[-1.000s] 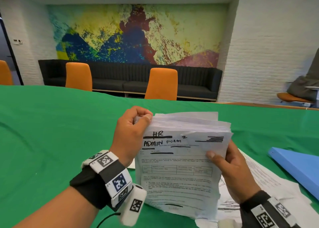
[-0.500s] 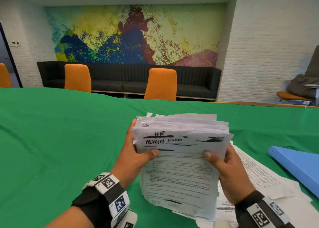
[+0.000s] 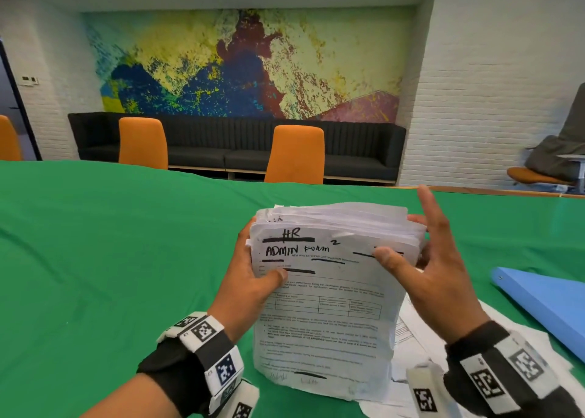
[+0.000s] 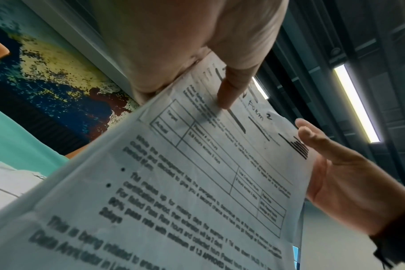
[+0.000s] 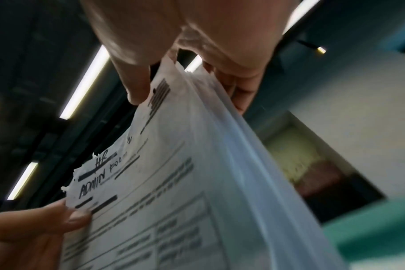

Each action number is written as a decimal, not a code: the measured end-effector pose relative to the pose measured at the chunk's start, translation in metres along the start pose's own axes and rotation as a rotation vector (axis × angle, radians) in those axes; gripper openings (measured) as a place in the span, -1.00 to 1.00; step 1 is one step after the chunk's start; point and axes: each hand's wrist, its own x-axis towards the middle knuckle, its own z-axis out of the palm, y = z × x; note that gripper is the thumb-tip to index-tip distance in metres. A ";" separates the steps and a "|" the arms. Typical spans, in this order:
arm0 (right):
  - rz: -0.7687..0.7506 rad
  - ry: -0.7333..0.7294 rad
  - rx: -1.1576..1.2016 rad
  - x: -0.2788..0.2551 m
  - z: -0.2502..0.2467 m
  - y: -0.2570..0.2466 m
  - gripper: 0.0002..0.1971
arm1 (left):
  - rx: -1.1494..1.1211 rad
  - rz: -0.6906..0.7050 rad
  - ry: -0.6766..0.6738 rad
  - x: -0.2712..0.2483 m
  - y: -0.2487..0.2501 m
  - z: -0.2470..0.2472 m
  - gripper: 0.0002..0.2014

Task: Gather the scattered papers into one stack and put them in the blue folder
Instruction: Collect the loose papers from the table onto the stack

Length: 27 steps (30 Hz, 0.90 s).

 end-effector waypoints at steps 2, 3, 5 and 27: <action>-0.050 -0.026 -0.233 0.009 -0.006 -0.008 -0.19 | -0.004 0.016 0.004 0.000 -0.001 0.000 -0.23; -0.040 -0.050 -0.322 0.013 -0.008 -0.010 -0.21 | -0.007 0.022 0.009 0.000 -0.001 0.000 -0.22; 0.008 -0.088 -0.438 0.018 -0.010 -0.012 -0.24 | -0.018 0.024 0.013 -0.001 -0.002 0.000 -0.20; 0.619 -0.164 0.700 -0.031 0.022 0.067 -0.67 | -0.238 -0.094 0.007 0.004 -0.011 -0.009 -0.33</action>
